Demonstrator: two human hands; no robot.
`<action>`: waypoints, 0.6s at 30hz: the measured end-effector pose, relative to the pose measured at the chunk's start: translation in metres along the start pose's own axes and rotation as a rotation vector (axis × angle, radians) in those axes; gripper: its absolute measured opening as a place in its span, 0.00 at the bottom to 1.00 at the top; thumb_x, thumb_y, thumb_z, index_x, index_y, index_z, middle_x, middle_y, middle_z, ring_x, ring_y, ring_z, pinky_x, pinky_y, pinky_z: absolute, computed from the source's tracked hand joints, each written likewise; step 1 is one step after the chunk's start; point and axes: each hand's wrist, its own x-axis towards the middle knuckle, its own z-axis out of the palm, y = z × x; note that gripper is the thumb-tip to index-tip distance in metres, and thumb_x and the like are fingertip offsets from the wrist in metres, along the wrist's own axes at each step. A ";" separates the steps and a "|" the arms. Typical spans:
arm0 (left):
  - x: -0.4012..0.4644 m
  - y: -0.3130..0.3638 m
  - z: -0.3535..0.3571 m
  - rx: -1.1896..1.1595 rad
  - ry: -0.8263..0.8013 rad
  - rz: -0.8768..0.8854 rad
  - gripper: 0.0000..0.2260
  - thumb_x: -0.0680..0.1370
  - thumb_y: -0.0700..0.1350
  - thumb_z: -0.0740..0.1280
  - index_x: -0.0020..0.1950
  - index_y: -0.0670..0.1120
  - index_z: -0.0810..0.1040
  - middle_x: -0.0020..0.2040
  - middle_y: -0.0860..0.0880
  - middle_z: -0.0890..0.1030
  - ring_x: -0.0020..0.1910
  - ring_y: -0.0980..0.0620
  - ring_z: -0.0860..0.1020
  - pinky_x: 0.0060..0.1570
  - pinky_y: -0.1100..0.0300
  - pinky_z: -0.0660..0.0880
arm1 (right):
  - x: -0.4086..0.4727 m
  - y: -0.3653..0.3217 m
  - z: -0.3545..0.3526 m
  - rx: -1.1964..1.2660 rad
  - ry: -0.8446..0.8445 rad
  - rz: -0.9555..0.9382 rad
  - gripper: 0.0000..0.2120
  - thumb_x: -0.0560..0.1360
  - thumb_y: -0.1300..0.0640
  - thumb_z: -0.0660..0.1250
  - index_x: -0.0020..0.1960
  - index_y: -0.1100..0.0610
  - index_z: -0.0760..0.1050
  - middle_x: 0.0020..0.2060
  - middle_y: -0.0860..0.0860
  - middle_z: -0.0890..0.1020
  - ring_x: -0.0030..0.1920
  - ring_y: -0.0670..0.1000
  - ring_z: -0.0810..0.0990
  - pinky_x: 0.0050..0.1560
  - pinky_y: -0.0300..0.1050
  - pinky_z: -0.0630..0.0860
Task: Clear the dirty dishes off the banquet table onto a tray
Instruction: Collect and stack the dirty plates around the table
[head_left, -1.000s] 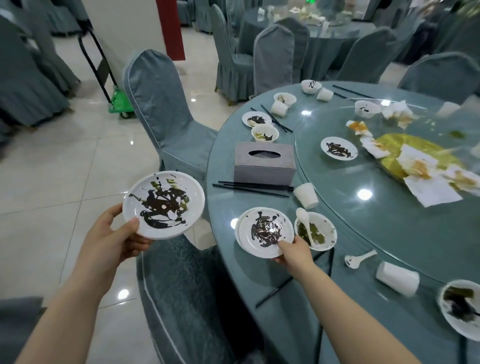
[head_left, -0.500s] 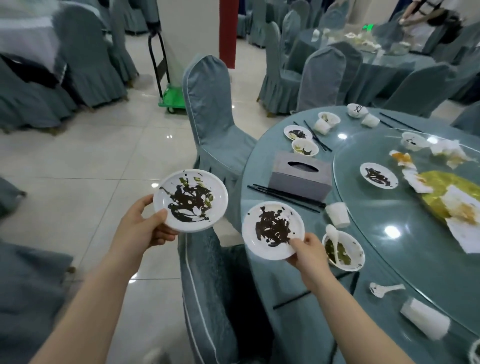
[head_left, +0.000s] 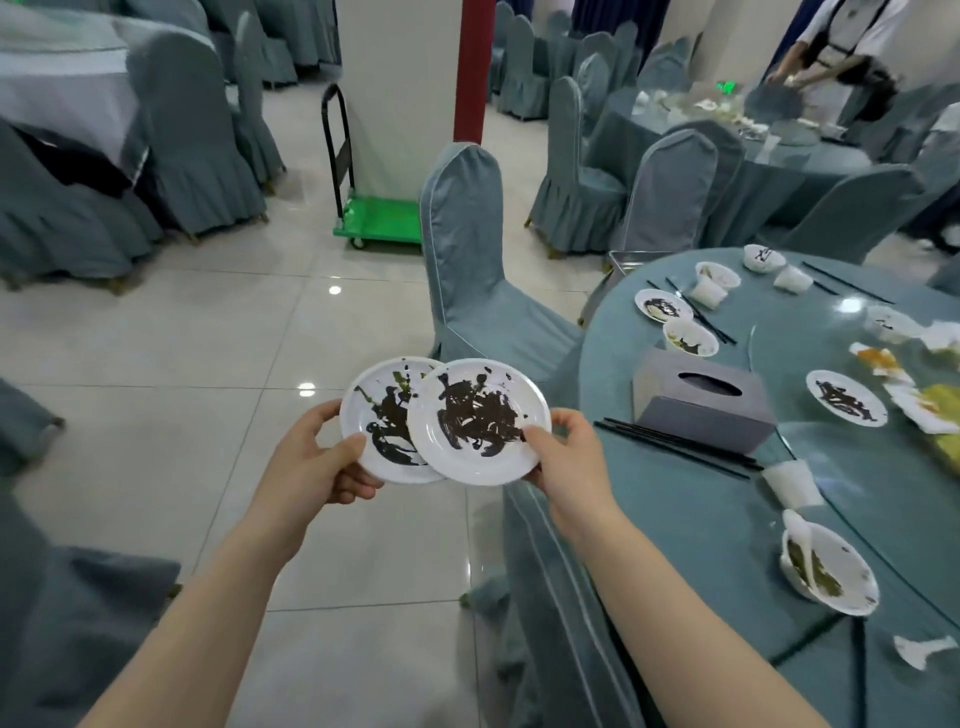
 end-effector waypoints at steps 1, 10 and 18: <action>0.007 0.002 -0.010 0.000 -0.013 -0.001 0.13 0.79 0.39 0.63 0.59 0.55 0.71 0.31 0.40 0.82 0.27 0.48 0.79 0.28 0.61 0.74 | 0.001 0.002 0.015 -0.015 0.011 -0.012 0.06 0.75 0.60 0.66 0.51 0.53 0.72 0.43 0.53 0.83 0.38 0.49 0.84 0.33 0.40 0.77; 0.081 0.024 -0.033 0.042 -0.147 -0.013 0.10 0.80 0.42 0.61 0.57 0.56 0.71 0.31 0.41 0.82 0.27 0.48 0.79 0.30 0.59 0.74 | 0.033 -0.004 0.100 -0.109 -0.010 -0.096 0.13 0.76 0.59 0.59 0.50 0.42 0.75 0.50 0.46 0.80 0.51 0.49 0.81 0.44 0.48 0.81; 0.188 0.049 -0.025 0.135 -0.289 -0.052 0.08 0.80 0.47 0.61 0.59 0.53 0.70 0.35 0.40 0.84 0.31 0.46 0.82 0.29 0.60 0.74 | 0.130 -0.011 0.128 -0.210 -0.008 -0.131 0.15 0.71 0.62 0.62 0.51 0.45 0.78 0.45 0.40 0.84 0.45 0.40 0.81 0.45 0.36 0.77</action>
